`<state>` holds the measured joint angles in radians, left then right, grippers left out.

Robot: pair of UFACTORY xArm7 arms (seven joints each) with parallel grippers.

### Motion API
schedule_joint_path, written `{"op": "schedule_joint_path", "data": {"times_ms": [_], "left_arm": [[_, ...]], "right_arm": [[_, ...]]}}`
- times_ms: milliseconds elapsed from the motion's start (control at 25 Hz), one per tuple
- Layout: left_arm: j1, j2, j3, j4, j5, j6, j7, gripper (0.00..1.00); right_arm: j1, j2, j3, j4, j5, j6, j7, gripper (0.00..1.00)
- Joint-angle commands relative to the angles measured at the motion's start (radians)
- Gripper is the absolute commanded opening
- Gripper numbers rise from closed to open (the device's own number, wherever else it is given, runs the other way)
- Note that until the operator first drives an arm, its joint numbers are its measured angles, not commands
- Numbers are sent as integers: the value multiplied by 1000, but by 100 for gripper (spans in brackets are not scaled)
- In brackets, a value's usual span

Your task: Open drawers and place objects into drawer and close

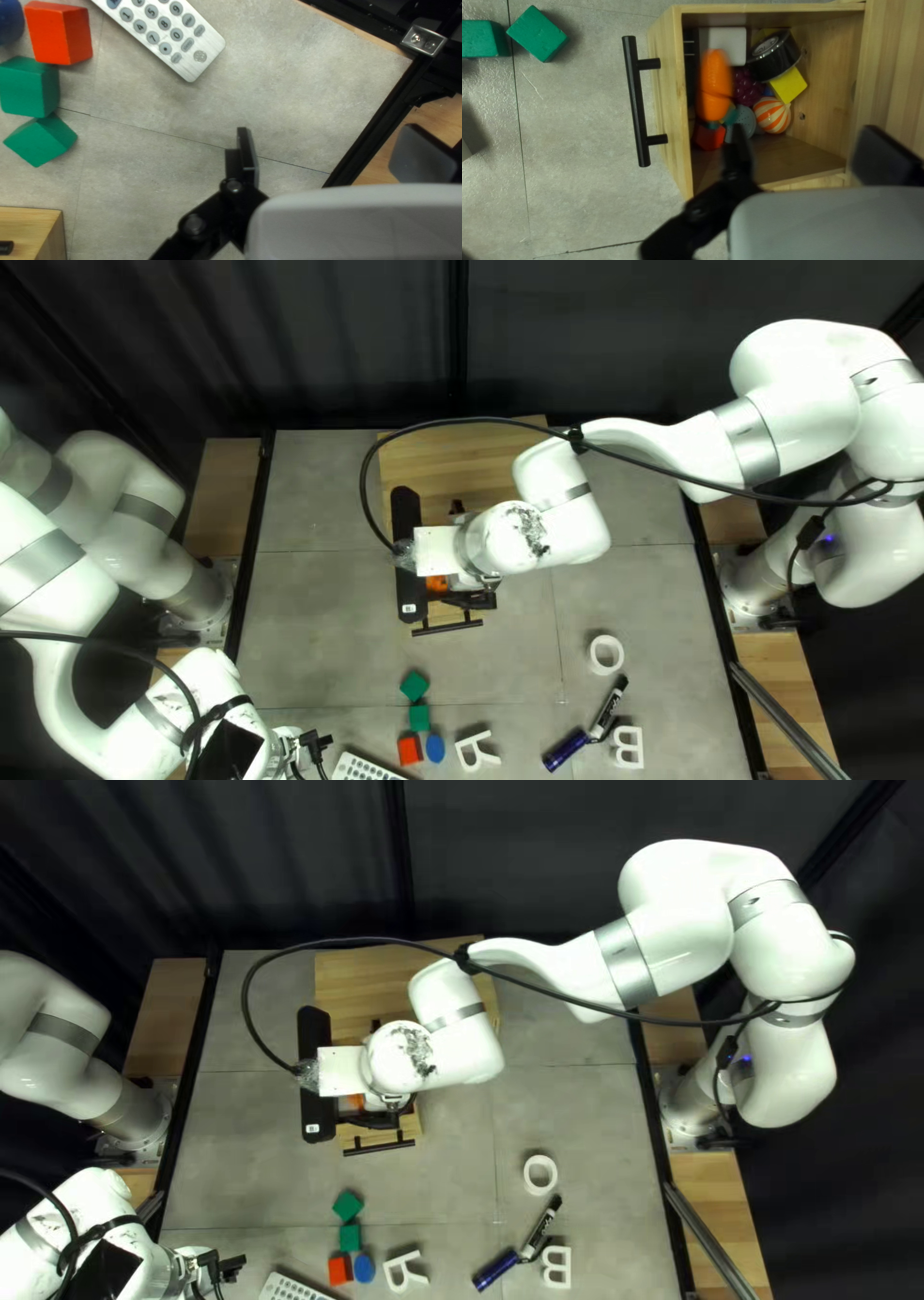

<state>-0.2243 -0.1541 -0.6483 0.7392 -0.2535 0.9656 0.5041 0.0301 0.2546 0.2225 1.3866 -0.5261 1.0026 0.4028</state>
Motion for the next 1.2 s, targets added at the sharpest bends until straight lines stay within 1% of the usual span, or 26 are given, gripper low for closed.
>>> {"op": "schedule_joint_path", "data": {"times_ms": [40, 120, 160, 280, 360, 400, 440, 520, 600, 680, 760, 920, 1080, 1120, 1200], "left_arm": [[0, 0, 0, 0, 0, 0, 0, 100], [0, 0, 0, 0, 0, 0, 0, 100], [0, 0, 0, 0, 0, 0, 0, 100], [0, 0, 0, 0, 0, 0, 0, 100], [0, 0, 0, 0, 0, 0, 0, 100], [0, 0, 0, 0, 0, 0, 0, 100], [0, 0, 0, 0, 0, 0, 0, 100], [0, 0, 0, 0, 0, 0, 0, 100], [0, 0, 0, 0, 0, 0, 0, 100], [0, 0, 0, 0, 0, 0, 0, 100], [0, 0, 0, 0, 0, 0, 0, 100], [0, 0, 0, 0, 0, 0, 0, 100], [0, 0, 0, 0, 0, 0, 0, 100], [0, 0, 0, 0, 0, 0, 0, 100], [0, 0, 0, 0, 0, 0, 0, 100]], "right_arm": [[97, 36, 46, 14, -73, -2, 54, 100], [127, 38, 65, -14, -115, -23, 29, 100], [139, 28, 79, -51, -144, -47, -8, 100], [148, -31, 106, -172, -187, -116, -81, 100], [151, -67, 123, -232, -177, -141, -116, 100], [152, -76, 133, -245, -150, -134, -134, 100], [152, -79, 138, -248, -128, -126, -145, 100], [154, -81, 156, -238, -44, -77, -175, 100], [171, -90, 181, -214, 54, 5, -188, 100], [196, -119, 211, -209, 119, 66, -179, 100], [221, -149, 239, -216, 163, 103, -167, 100], [269, -172, 288, -222, 210, 144, -145, 100], [320, -108, 330, -158, 228, 189, -135, 100], [321, -104, 333, -155, 231, 192, -142, 100], [331, -109, 347, -184, 243, 166, -148, 100]]}}
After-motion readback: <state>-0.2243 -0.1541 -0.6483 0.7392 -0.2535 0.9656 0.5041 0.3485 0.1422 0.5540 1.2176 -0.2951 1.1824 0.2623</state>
